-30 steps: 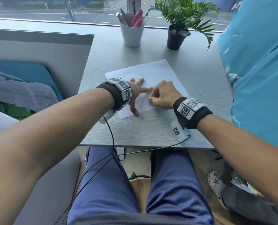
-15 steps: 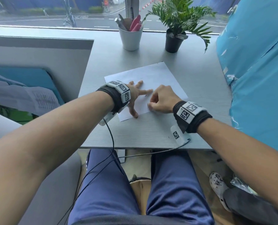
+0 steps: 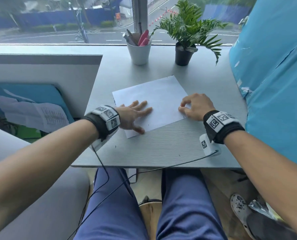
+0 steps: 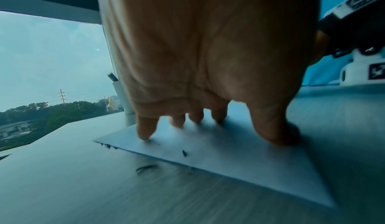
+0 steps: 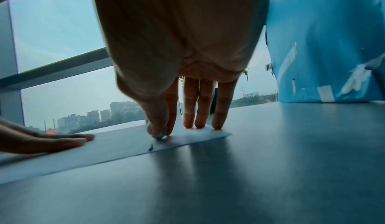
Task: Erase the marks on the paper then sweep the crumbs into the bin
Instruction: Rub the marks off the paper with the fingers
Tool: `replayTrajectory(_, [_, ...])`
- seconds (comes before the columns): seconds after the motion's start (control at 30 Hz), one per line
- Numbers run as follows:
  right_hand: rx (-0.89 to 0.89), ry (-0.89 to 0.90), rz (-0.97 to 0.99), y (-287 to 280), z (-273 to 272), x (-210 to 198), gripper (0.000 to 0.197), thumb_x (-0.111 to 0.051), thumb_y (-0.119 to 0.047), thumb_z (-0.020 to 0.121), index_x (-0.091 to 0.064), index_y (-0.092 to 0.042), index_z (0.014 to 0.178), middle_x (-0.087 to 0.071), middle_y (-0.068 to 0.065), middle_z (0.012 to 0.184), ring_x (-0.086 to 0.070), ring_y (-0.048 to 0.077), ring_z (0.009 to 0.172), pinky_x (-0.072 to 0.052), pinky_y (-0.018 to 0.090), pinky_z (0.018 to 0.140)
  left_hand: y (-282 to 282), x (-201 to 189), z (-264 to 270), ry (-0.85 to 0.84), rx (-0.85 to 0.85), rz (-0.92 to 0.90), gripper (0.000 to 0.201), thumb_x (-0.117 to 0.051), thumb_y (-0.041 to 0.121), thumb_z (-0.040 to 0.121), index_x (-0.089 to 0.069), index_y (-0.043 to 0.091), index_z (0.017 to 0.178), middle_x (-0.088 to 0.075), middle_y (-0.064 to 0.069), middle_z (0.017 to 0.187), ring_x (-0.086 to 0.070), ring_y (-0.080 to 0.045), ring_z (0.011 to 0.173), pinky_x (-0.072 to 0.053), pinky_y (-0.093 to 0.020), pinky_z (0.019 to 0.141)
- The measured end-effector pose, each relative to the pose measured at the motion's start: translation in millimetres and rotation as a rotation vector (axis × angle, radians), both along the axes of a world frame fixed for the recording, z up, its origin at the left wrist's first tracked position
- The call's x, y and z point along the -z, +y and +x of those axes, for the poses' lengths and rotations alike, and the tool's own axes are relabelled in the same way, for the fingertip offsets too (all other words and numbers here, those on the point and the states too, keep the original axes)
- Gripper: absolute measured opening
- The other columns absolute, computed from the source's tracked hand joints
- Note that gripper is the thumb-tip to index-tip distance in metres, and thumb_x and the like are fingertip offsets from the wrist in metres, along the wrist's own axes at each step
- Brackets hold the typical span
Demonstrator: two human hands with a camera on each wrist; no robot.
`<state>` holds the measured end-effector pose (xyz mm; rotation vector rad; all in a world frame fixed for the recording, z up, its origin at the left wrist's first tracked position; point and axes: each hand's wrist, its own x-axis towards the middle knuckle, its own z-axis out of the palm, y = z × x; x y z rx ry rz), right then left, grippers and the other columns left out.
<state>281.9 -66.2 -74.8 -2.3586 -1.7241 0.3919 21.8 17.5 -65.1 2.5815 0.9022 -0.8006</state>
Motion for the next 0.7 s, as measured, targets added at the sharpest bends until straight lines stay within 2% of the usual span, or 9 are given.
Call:
replayTrajectory(0.1, [-0.007,-0.037,-0.017,4.8,1.9,-0.1,0.017,-0.067,-0.043,0.079,-0.074,-0.031,0.089,-0.07,-0.003,0.105,-0.062,0.024,0.101,-0.047,0.03,0.084,-20.5,-0.7,-5.2,0.069,-0.015,0.154,0.098,-0.04,0.072,0.09,0.009,0.019,0.158,0.017,-0.002,0.164,0.006,-0.024,0.153,-0.004,-0.058,0.121])
replayTrajectory(0.17, [-0.011,-0.059,-0.023,8.2,1.1,0.3,0.017,-0.068,-0.043,0.078,-0.074,-0.031,0.089,-0.071,-0.003,0.103,-0.062,0.023,0.1,-0.046,0.028,0.083,-37.9,-2.3,6.4,-0.014,0.017,0.187,0.096,-0.035,0.069,0.093,0.006,0.011,0.158,0.015,-0.006,0.164,0.006,-0.023,0.153,-0.002,-0.053,0.122])
replayTrajectory(0.27, [-0.022,-0.094,-0.035,9.9,-0.7,-2.0,0.017,-0.068,-0.043,0.079,-0.075,-0.031,0.089,-0.072,-0.003,0.101,-0.063,0.022,0.099,-0.044,0.025,0.08,-61.4,2.1,37.9,-0.175,0.177,0.066,0.09,-0.034,0.066,0.096,0.006,0.015,0.158,0.017,-0.004,0.164,0.012,-0.02,0.152,0.003,-0.049,0.123])
replayTrajectory(0.4, [-0.041,-0.111,-0.061,9.7,0.8,-9.9,0.018,-0.069,-0.042,0.078,-0.075,-0.031,0.092,-0.073,-0.003,0.102,-0.064,0.022,0.099,-0.047,0.026,0.083,-72.4,19.9,76.5,-0.213,0.307,0.02,0.089,-0.034,0.068,0.095,0.006,0.021,0.159,0.016,0.0,0.164,0.014,-0.019,0.151,0.008,-0.047,0.122])
replayTrajectory(0.53, [-0.094,-0.121,-0.105,11.5,4.6,-17.4,0.016,-0.069,-0.035,0.08,-0.074,-0.027,0.092,-0.071,-0.003,0.103,-0.064,0.022,0.1,-0.047,0.027,0.083,-70.6,28.5,88.8,-0.244,0.28,-0.022,0.084,-0.032,0.068,0.095,0.007,0.028,0.158,0.015,0.004,0.165,0.013,-0.02,0.152,0.007,-0.05,0.121])
replayTrajectory(0.7, [-0.134,-0.141,-0.098,9.7,5.5,-16.1,0.016,-0.068,-0.034,0.081,-0.074,-0.025,0.093,-0.071,-0.001,0.101,-0.064,0.022,0.099,-0.042,0.025,0.079,-54.6,18.3,62.2,-0.167,0.074,-0.106,0.083,-0.026,0.069,0.095,0.012,0.028,0.157,0.025,0.005,0.161,0.023,-0.018,0.148,0.01,-0.056,0.119])
